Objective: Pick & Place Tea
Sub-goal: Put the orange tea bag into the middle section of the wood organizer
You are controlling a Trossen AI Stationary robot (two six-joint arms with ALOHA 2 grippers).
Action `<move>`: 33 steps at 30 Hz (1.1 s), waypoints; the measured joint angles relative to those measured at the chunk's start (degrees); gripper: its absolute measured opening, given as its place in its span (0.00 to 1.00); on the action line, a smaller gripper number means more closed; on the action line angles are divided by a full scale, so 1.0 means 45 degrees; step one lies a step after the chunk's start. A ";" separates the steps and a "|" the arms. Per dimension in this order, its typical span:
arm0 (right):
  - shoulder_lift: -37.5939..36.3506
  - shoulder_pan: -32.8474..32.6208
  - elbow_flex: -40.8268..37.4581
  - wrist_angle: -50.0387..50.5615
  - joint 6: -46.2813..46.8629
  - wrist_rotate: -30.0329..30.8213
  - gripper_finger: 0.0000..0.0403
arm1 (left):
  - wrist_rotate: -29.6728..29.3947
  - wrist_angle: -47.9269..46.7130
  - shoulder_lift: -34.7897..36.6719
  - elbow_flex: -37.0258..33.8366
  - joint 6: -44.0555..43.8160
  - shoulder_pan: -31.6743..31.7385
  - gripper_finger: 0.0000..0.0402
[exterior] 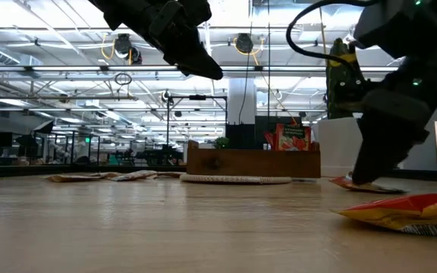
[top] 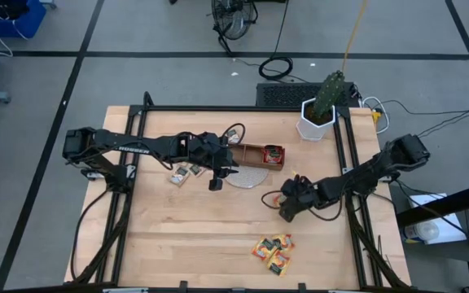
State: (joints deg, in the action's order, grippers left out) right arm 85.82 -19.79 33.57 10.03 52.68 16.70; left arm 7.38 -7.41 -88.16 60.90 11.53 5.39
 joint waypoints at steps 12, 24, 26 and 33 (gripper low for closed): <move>0.0048 0.0392 -0.1143 -0.1222 -0.0888 -0.0360 0.53 | -0.0005 -0.0005 0.0000 0.0000 -0.0068 0.0000 0.24; -0.0028 0.0401 -0.1167 -0.1957 -0.1588 -0.0621 0.07 | -0.0010 -0.0007 0.0000 0.0000 -0.0367 0.0002 0.24; -0.0155 0.0387 -0.1169 -0.2690 -0.1940 -0.0622 0.03 | -0.0010 -0.0012 0.0000 0.0000 -0.0569 0.0000 0.24; -0.1351 0.0368 -0.1210 -0.6515 -0.5364 0.0867 0.02 | -0.0007 0.0005 0.0000 0.0003 -0.0869 0.0000 0.24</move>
State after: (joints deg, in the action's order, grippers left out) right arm 79.74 -18.13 28.13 -19.29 28.54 20.60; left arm 7.34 -7.38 -88.16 60.92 7.62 5.39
